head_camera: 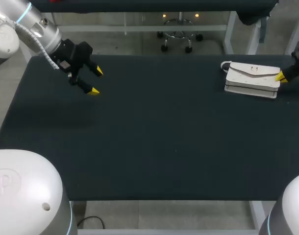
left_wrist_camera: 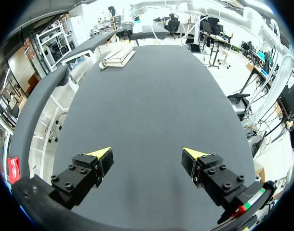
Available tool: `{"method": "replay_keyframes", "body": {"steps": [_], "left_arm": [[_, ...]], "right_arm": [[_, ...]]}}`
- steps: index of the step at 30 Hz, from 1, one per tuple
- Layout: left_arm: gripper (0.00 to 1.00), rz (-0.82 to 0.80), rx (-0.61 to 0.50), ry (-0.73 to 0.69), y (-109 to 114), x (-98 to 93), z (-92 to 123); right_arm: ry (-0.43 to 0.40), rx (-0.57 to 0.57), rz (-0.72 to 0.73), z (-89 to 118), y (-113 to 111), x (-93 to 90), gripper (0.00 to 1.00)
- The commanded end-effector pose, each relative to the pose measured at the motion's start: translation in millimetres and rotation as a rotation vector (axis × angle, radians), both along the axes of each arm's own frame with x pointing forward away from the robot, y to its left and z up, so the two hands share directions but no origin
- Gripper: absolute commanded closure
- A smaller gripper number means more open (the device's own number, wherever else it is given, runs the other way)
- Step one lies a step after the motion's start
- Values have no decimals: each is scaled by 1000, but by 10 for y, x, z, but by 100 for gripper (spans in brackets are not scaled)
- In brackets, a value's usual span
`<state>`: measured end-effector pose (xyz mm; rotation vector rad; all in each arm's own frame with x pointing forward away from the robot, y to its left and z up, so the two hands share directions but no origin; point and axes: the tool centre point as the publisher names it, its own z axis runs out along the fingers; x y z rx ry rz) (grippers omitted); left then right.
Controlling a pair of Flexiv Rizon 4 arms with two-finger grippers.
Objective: Pick up the bag, open it, inspect its contents, close it, and place it on the opposite side
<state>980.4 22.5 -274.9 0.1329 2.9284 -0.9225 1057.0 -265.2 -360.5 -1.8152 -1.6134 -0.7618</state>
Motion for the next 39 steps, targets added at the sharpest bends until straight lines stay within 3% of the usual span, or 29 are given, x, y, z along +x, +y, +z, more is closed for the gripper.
{"method": "replay_keyframes", "body": {"steps": [1, 10, 11, 12, 13, 14, 21, 28, 32, 37, 39], "left_arm": [[0, 0, -2, -2, -4, 0, -11], [0, 0, -2, -2, -4, 0, -11], [0, 0, -2, -2, -4, 0, -11], [0, 0, -2, -2, -4, 0, -11], [0, 0, -2, -2, -4, 0, -11], [0, 0, -2, -2, -4, 0, -11], [0, 0, -2, -2, -4, 0, -11], [0, 0, -2, -2, -4, 0, -11], [0, 0, -2, -2, -4, 0, -11], [0, 0, -2, -2, -4, 0, -11], [0, 0, -2, -2, -4, 0, -11]], "right_arm": [[38, 5, 84, -17, 27, 43, 100], [59, 7, 82, -118, 2, 29, 100], [60, 8, 83, -120, -8, 32, 92], [61, 9, 84, -116, -20, 34, 74], [61, 8, 82, -102, -40, 37, 45], [61, 2, 70, -85, -58, 39, 0], [41, -40, -36, 30, -220, 8, 0], [19, -40, -108, -12, -143, -32, 3], [18, -57, -144, -22, -103, -47, 15], [-4, -70, -185, 17, -51, -55, 50], [-13, -87, -199, 53, -37, -64, 51]]}}
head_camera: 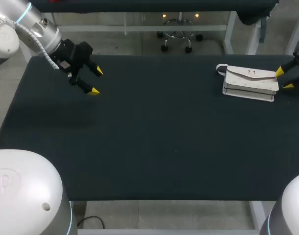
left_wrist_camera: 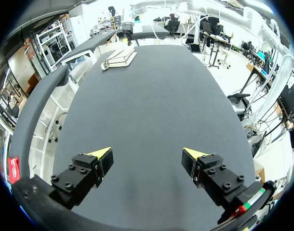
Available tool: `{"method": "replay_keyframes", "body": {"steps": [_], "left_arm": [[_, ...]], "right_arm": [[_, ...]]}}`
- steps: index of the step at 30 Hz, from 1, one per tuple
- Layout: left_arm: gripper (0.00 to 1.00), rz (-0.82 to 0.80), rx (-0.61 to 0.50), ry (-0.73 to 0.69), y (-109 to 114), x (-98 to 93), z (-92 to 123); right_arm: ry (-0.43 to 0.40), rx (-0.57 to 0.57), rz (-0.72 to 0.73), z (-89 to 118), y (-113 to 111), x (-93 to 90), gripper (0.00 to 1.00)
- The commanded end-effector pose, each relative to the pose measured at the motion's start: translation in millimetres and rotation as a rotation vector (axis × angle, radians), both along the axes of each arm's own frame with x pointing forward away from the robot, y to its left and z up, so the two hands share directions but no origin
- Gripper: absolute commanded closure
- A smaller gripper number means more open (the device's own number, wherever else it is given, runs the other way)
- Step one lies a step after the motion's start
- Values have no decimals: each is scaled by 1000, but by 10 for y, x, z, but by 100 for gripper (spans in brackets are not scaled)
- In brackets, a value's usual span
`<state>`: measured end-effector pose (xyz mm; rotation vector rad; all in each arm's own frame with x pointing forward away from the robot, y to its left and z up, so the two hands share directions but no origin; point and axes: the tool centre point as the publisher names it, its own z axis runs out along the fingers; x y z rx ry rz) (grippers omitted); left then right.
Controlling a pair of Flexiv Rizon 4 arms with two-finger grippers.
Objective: Pick up the bag, open it, inspect its contents, close it, and place it on the opposite side
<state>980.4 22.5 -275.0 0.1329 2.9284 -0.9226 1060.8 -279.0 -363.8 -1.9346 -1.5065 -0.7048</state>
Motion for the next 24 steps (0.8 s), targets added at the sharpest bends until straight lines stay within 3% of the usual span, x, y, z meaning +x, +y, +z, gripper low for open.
{"method": "replay_keyframes", "body": {"steps": [1, 15, 24], "left_arm": [[0, 0, -2, -2, -4, -1, -10], [0, 0, -2, -2, -4, -1, -10], [0, 0, -2, -2, -4, -1, -10]], "right_arm": [[-90, -70, -108, 96, 105, -109, 51], [-109, -53, -153, 25, 196, -157, 52], [-110, -46, -174, -5, 242, -167, 60]]}}
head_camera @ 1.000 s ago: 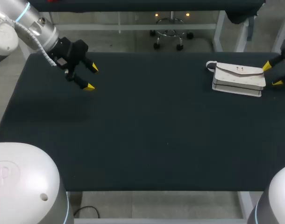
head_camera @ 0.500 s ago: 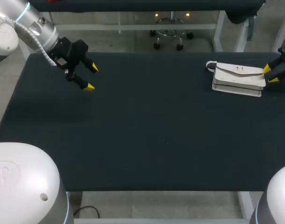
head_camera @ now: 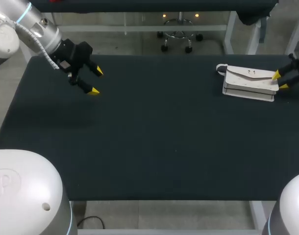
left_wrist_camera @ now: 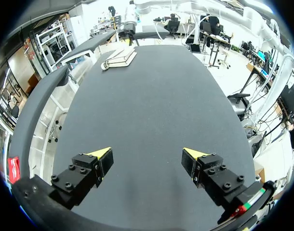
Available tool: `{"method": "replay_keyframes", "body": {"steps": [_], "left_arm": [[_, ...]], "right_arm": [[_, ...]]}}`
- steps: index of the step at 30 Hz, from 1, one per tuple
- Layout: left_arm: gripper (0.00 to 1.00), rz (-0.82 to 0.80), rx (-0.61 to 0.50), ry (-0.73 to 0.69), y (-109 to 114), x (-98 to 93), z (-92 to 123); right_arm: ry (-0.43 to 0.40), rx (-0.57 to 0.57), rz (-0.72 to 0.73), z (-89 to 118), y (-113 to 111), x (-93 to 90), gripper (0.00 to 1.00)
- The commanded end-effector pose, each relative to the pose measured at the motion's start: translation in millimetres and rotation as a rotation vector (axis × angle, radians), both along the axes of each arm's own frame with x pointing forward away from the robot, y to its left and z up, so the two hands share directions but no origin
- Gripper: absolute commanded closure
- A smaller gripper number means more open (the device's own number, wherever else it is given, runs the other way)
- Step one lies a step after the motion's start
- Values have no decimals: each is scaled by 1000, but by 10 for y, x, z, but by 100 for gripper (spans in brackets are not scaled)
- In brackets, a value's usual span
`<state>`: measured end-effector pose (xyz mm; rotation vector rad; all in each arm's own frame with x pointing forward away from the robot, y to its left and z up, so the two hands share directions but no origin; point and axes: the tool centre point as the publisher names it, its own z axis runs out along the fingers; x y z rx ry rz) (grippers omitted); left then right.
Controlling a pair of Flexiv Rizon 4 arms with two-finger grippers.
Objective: Pick up the bag, open it, inspect its contents, close it, and place it on the opposite side
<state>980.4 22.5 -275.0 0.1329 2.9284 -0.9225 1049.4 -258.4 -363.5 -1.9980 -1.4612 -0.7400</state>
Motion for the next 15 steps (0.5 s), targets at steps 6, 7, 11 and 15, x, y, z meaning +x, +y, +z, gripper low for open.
{"method": "replay_keyframes", "body": {"steps": [6, 7, 11, 15], "left_arm": [[0, 0, -2, -2, -4, -1, -10], [0, 0, -2, -2, -4, -1, -10], [0, 0, -2, -2, -4, -1, -10], [0, 0, -2, -2, -4, -1, -10]], "right_arm": [[-89, -45, -127, -22, 68, -71, 70], [-89, -44, -131, -26, 75, -72, 70], [-88, -41, -137, -51, 112, -63, 75], [-79, -39, -133, -80, 154, -47, 100]]}}
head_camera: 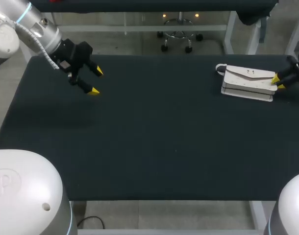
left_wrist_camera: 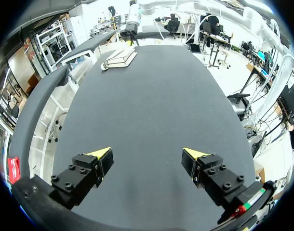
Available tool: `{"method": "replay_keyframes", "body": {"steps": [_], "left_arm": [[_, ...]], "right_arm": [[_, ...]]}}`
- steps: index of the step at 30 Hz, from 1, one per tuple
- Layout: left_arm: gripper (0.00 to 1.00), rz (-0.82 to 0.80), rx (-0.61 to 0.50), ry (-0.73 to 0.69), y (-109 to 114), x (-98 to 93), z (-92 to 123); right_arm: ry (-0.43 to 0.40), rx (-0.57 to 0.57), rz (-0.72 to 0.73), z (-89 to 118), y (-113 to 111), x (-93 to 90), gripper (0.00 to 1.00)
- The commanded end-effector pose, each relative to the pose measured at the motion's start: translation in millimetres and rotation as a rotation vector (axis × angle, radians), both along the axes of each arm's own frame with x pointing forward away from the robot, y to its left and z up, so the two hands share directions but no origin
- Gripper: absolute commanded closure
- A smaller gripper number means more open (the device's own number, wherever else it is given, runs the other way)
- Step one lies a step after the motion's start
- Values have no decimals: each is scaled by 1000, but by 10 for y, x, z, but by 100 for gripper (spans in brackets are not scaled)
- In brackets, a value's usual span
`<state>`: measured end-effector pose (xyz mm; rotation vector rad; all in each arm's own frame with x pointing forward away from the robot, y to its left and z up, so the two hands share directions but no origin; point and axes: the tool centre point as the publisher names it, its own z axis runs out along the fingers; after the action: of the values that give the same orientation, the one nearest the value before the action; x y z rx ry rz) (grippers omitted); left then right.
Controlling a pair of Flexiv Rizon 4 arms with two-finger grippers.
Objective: Pick up the bag, open it, inspect its contents, close it, and place it on the opposite side
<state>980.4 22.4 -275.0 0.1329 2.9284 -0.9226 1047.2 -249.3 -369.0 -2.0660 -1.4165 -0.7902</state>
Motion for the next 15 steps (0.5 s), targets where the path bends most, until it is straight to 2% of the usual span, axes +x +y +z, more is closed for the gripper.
{"method": "replay_keyframes", "body": {"steps": [1, 10, 15], "left_arm": [[0, 0, -2, -2, -3, -1, -10], [0, 0, -2, -2, -3, -1, -10], [0, 0, -2, -2, -3, -1, -10]], "right_arm": [[-53, -31, -57, -26, 74, -25, 100], [-64, -34, -6, -8, 218, -39, 100], [-42, -32, 4, 1, 278, -59, 100]]}}
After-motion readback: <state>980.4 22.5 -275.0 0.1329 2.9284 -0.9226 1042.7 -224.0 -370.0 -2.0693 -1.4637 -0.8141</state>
